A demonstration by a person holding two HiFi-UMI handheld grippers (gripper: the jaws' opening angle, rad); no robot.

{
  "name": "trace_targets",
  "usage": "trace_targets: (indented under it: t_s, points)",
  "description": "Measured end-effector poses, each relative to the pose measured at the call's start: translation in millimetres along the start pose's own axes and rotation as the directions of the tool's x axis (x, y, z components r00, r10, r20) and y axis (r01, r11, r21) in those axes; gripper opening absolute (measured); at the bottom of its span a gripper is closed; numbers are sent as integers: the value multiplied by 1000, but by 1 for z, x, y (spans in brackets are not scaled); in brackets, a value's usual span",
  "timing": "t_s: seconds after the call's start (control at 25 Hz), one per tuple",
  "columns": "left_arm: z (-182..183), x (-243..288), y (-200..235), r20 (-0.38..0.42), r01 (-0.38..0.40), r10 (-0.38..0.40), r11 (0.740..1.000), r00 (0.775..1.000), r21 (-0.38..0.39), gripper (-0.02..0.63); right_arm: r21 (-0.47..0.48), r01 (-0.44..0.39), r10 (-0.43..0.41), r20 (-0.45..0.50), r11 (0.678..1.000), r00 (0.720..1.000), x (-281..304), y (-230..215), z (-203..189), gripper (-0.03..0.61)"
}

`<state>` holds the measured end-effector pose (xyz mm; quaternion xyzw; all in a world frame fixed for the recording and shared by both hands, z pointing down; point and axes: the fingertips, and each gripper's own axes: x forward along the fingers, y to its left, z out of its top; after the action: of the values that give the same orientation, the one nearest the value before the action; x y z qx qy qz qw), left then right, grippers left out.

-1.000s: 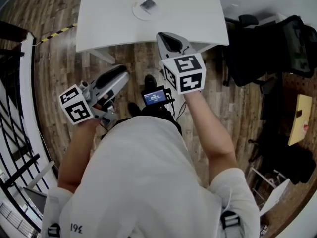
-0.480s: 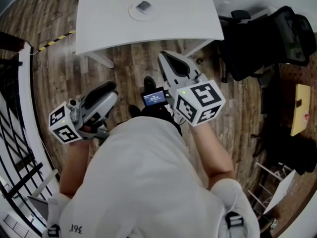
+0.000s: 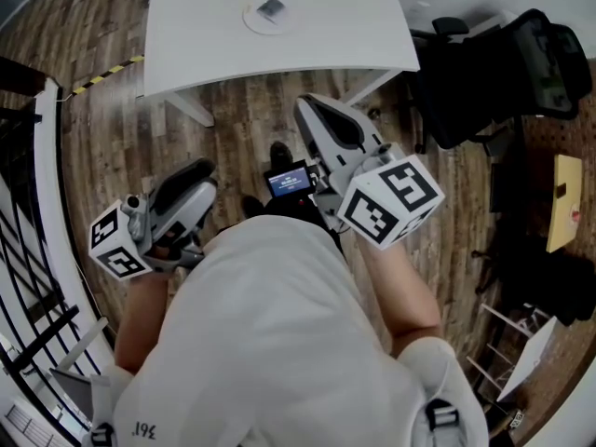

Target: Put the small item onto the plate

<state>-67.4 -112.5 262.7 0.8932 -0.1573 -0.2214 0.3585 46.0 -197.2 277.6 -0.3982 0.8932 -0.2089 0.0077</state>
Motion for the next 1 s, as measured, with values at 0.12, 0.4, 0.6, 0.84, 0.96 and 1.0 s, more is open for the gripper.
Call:
trace_targets:
  t_s: [0.12,0.4,0.6,0.84,0.96,1.0]
  points:
    - [-4,0,-3,-15,14,-14,1000,1000,-9,143,6,6,-6,0,1000,1000,-2,3,-1,2]
    - [-16,-3,-6,-44,24,-25,999,999,-37,143,13,20,-20,-7,1000,1000,-8,6,-10,2]
    - [-16,-6,-5,-50,27,-29,999,998,-39,143,10,14,-14,-11,1000,1000,-4,11,-11,2]
    - [-13,-7,-2,-41,27,-29,999,999,-40,143,3,5,-5,-26,1000,1000,4,13,-14,2]
    - [-12,-7,-3,-37,27,-28,999,999,-41,143,-5,2,-2,-37,1000,999,6,15,-16,2]
    - [-12,-7,-3,-37,26,-28,999,999,-40,143,-7,1,-2,-40,1000,999,6,15,-16,2]
